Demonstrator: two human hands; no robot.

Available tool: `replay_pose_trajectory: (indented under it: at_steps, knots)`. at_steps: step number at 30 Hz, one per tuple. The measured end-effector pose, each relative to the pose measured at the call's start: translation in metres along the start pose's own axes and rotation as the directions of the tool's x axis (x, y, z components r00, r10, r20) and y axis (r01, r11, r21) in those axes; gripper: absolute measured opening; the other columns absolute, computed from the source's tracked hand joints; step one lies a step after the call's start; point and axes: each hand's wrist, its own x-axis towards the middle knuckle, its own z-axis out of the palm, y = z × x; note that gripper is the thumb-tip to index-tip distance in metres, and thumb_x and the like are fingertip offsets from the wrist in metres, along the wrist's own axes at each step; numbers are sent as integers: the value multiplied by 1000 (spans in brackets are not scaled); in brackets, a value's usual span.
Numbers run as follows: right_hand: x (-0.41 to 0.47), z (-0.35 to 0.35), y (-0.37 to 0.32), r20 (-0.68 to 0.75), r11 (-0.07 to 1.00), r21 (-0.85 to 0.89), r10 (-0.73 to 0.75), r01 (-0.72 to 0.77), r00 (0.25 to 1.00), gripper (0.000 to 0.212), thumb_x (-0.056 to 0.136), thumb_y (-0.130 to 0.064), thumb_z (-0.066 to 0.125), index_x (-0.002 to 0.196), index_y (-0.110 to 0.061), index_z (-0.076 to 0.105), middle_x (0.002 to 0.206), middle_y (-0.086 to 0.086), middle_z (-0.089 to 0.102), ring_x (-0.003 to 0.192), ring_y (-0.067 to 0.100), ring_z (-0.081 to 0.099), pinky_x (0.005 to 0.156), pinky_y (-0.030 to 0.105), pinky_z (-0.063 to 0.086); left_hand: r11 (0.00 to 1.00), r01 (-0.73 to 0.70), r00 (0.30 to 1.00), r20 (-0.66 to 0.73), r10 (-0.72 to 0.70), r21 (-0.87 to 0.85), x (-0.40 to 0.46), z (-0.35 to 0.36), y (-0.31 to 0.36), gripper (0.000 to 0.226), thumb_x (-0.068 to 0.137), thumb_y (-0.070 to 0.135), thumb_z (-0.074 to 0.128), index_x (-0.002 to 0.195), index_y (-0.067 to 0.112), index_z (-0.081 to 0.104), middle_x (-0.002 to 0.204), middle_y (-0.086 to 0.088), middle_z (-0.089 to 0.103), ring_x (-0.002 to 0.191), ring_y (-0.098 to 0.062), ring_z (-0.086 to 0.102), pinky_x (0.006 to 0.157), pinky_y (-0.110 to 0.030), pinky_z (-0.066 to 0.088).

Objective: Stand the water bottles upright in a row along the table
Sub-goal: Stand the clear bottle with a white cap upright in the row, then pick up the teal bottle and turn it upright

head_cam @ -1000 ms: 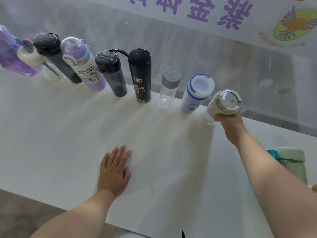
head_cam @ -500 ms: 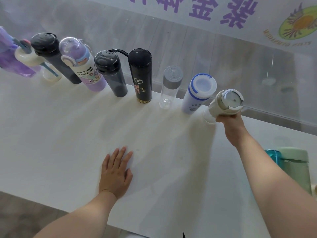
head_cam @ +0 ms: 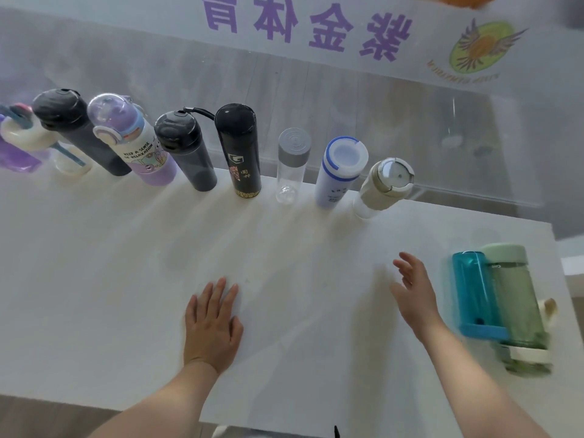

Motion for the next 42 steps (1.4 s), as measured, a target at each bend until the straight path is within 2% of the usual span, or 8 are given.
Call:
replay_pose_trajectory:
  at_steps: [3, 7, 12, 15, 21, 28, 34, 42]
  knots:
    - [-30, -2, 20, -30, 982, -187, 1, -6, 1000, 57, 87, 3, 52, 136, -23, 42, 136, 0, 52, 126, 17, 46, 98, 25, 33, 1000, -7, 1000, 17, 7, 5, -1, -1, 0, 61, 81, 33, 35, 141, 19, 40, 150, -9, 37, 138, -30, 31, 112, -51, 17]
    - [-67, -3, 46, 39, 869, -496, 29, -6, 999, 61, 85, 0, 50, 144, -12, 36, 147, 6, 39, 137, 24, 33, 112, 32, 25, 1000, -4, 999, 38, 4, -14, -2, -2, 0, 62, 82, 37, 34, 141, 20, 38, 150, -9, 38, 138, -29, 29, 111, -48, 13]
    - [-105, -9, 76, 120, 739, -673, 65, 33, 991, 66, 89, -8, 45, 150, -12, 22, 160, 10, 14, 147, 24, 14, 118, 31, 13, 1000, 7, 999, 50, -7, -4, -1, -2, -3, 62, 87, 44, 27, 145, 24, 29, 154, -6, 30, 141, -24, 20, 113, -43, 5]
    - [-118, -19, 83, 156, 734, -677, 73, 53, 985, 66, 92, -12, 44, 152, -14, 17, 162, 5, 8, 149, 20, 8, 119, 30, 10, 1000, 17, 999, 51, -16, -9, -1, -5, -3, 68, 83, 49, 24, 145, 23, 34, 154, -5, 30, 141, -27, 23, 113, -47, 10]
    - [-126, -60, 75, 87, 810, -580, -44, 87, 995, 54, 93, -12, 48, 144, -16, 35, 150, 2, 34, 141, 17, 27, 114, 26, 20, 1000, -17, 997, 70, 17, -6, -4, -8, 25, 68, 67, 40, 35, 127, 13, 51, 129, -18, 54, 116, -36, 48, 94, -52, 41]
    - [-105, -132, 75, -93, 817, -537, -305, 210, 948, 42, 84, 0, 58, 125, -10, 55, 125, 5, 55, 118, 22, 49, 102, 25, 33, 982, -186, 976, 110, 189, -32, -23, 10, 107, 61, 74, 37, 37, 132, 19, 43, 139, -10, 49, 126, -27, 42, 103, -41, 34]
    - [-68, -182, 76, 5, 848, -502, -194, 170, 981, 54, 93, -20, 56, 142, -16, 35, 145, 1, 37, 129, 17, 40, 104, 31, 37, 976, -213, 965, 144, 217, -45, -29, 26, 178, 63, 78, 34, 39, 138, 16, 40, 143, -12, 46, 131, -25, 32, 106, -35, 23]
    - [-31, -177, 78, 125, 794, -568, -177, 217, 976, 81, 90, -49, 55, 151, -21, 10, 153, 3, 22, 135, 21, 35, 105, 36, 39, 997, -73, 982, 171, 76, -23, -46, 56, 235, 63, 78, 35, 37, 139, 18, 39, 144, -9, 45, 132, -25, 30, 108, -42, 19]
